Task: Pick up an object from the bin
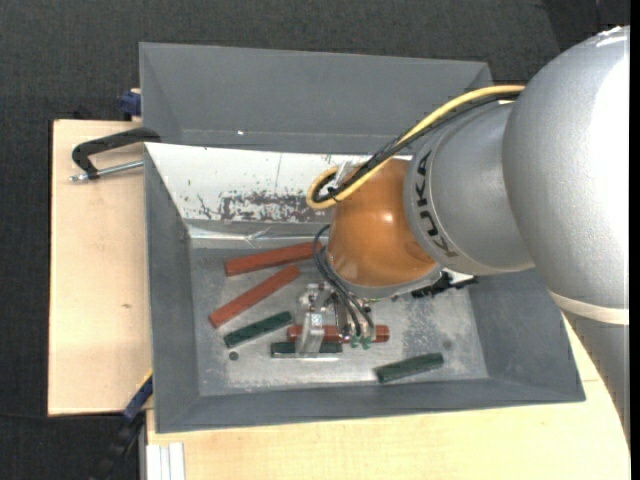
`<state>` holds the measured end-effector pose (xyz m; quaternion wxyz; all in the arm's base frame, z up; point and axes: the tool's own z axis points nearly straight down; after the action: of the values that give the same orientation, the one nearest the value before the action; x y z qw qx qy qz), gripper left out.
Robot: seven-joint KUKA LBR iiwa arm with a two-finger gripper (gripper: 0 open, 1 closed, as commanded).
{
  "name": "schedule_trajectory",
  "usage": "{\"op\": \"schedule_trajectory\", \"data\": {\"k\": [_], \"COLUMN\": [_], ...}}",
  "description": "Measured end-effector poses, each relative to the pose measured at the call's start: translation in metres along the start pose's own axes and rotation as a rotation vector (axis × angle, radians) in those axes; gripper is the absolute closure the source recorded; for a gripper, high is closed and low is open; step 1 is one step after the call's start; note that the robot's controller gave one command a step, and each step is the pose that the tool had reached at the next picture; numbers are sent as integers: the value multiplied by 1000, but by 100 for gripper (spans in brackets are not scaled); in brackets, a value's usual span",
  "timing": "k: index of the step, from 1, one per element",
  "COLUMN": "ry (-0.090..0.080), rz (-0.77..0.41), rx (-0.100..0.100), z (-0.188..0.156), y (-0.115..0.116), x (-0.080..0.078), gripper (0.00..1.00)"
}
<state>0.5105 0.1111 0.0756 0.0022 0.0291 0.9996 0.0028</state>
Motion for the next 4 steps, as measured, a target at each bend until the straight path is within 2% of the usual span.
{"op": "schedule_trajectory", "data": {"k": [1, 2, 3, 4], "ry": [0, 8, 4, 4], "rz": [0, 123, 363, 364], "rx": [0, 6, 5, 5], "z": [0, -26, -37, -37], "y": [0, -1, -18, -19], "x": [0, 1, 2, 2], "gripper": [100, 100, 0, 0]}}
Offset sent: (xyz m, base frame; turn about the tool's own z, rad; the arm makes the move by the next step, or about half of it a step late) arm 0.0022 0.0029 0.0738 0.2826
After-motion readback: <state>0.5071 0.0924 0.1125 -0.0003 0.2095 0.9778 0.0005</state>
